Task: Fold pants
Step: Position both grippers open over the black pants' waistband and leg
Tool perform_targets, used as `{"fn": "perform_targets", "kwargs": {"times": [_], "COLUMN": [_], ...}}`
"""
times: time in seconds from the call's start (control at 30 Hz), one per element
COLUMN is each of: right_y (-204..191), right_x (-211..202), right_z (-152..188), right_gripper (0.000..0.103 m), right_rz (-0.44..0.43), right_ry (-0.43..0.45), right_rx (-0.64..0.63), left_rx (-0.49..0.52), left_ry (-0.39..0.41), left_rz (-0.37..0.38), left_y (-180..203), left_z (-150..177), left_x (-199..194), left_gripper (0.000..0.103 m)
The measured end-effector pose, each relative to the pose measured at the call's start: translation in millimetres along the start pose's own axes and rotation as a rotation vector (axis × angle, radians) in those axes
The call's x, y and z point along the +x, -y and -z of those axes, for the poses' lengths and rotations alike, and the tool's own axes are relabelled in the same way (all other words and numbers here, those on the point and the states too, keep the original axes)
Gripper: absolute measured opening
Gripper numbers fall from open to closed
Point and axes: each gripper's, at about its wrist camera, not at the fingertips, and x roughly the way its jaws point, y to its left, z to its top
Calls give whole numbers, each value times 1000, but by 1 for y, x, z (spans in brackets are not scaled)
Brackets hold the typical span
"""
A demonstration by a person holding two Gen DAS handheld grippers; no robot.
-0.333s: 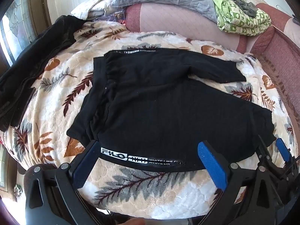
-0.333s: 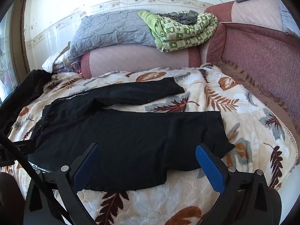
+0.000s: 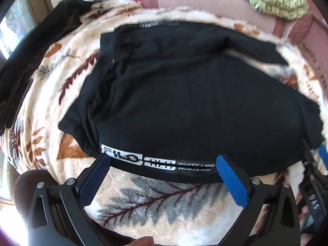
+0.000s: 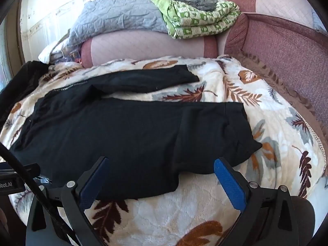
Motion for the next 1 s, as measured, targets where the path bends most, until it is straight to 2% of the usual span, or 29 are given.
{"fn": "perform_targets", "kwargs": {"times": [0.07,0.27,0.77,1.0], "right_y": [1,11,11,16], "right_x": [7,27,30,30], "right_z": [3,14,17,21], "right_gripper": [103,103,103,103], "right_rz": [6,-7,-22,-34], "right_ry": [-19,-89,-80,-57], "right_rx": [-4,41,64,117], "left_rx": [-21,-47,-65,-86], "left_ry": [25,11,46,-32], "left_rz": [9,17,20,39], "left_y": [-6,-8,-4,-13], "left_z": [2,-3,11,12], "left_x": [3,11,6,-4], "left_gripper": [103,103,103,103]}}
